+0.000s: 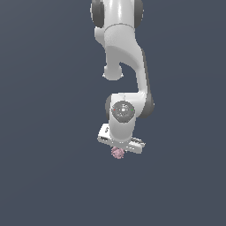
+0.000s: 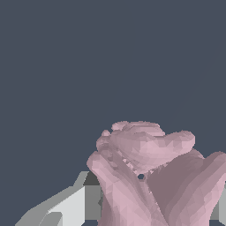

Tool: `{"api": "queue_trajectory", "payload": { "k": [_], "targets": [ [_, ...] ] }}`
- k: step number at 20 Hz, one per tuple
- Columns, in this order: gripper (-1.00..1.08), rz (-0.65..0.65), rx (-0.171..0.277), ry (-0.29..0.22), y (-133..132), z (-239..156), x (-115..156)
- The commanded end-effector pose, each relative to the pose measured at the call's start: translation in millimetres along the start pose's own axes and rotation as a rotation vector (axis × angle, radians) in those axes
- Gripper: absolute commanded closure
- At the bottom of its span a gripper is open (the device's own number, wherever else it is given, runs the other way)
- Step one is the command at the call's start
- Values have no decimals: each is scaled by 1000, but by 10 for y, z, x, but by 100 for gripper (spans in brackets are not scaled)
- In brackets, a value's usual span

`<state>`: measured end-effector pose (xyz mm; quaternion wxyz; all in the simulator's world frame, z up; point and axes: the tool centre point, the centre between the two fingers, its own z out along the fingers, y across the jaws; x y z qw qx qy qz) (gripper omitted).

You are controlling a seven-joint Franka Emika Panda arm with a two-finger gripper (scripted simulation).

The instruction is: Pick up the object and move it to a goal position.

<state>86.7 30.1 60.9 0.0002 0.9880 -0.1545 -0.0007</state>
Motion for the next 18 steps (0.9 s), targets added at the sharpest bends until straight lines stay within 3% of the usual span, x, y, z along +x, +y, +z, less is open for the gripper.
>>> {"api": "queue_trajectory", "payload": {
  "k": [1,9,18],
  "targets": [
    [108,0,1,1,-14,-84,-21],
    [108,0,1,1,-85,-581,-181],
    [108,0,1,1,-223,-1550,-484]
  ]
}}
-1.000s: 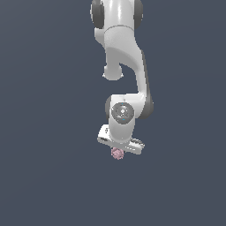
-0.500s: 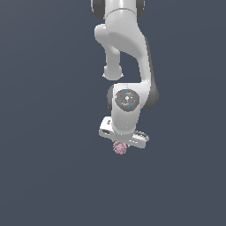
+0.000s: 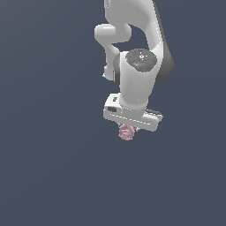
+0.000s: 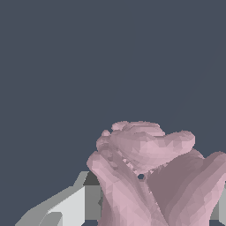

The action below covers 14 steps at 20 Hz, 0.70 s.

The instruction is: Pick up the object and move it to a goal position.

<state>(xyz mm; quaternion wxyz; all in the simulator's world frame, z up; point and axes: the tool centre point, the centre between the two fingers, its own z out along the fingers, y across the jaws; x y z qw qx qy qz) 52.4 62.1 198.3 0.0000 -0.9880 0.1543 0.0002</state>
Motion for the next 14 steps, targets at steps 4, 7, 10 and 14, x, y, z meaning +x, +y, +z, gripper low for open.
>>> {"api": "queue_trajectory", "payload": {
  "k": [4,7,10,14],
  "targets": [
    [108,0,-1,0,-88,-634,-194],
    [108,0,-1,0,-138,-975,-294],
    [108,0,-1,0,-189,-1309,-389],
    [108,0,-1,0,-252,-1710,-499]
  ]
}}
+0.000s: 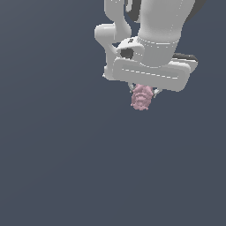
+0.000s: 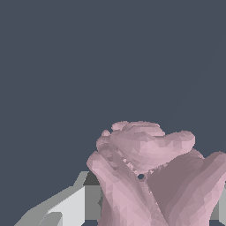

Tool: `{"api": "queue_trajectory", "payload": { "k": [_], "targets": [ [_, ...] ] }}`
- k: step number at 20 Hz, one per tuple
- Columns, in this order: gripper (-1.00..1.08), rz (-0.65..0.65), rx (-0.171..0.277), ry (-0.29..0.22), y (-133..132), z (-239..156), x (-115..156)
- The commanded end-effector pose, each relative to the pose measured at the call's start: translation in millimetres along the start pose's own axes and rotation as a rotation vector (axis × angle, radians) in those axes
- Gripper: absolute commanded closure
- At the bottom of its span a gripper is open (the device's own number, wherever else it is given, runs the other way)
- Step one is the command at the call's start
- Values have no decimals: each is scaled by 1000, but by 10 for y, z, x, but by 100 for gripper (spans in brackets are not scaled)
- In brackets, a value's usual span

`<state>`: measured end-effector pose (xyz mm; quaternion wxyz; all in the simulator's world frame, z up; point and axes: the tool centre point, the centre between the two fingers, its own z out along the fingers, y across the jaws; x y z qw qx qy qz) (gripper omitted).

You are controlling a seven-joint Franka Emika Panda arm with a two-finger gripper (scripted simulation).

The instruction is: Pick up the object and move it to a goal position.

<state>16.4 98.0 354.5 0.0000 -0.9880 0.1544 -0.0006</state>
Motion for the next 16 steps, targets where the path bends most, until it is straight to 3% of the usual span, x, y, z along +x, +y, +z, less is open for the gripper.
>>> {"api": "queue_trajectory", "payload": {
  "k": [1,8,16],
  "targets": [
    [108,0,-1,-1,-35,-236,-69],
    [108,0,-1,-1,-113,-668,-173],
    [108,0,-1,-1,-147,-820,-200]
  ]
}}
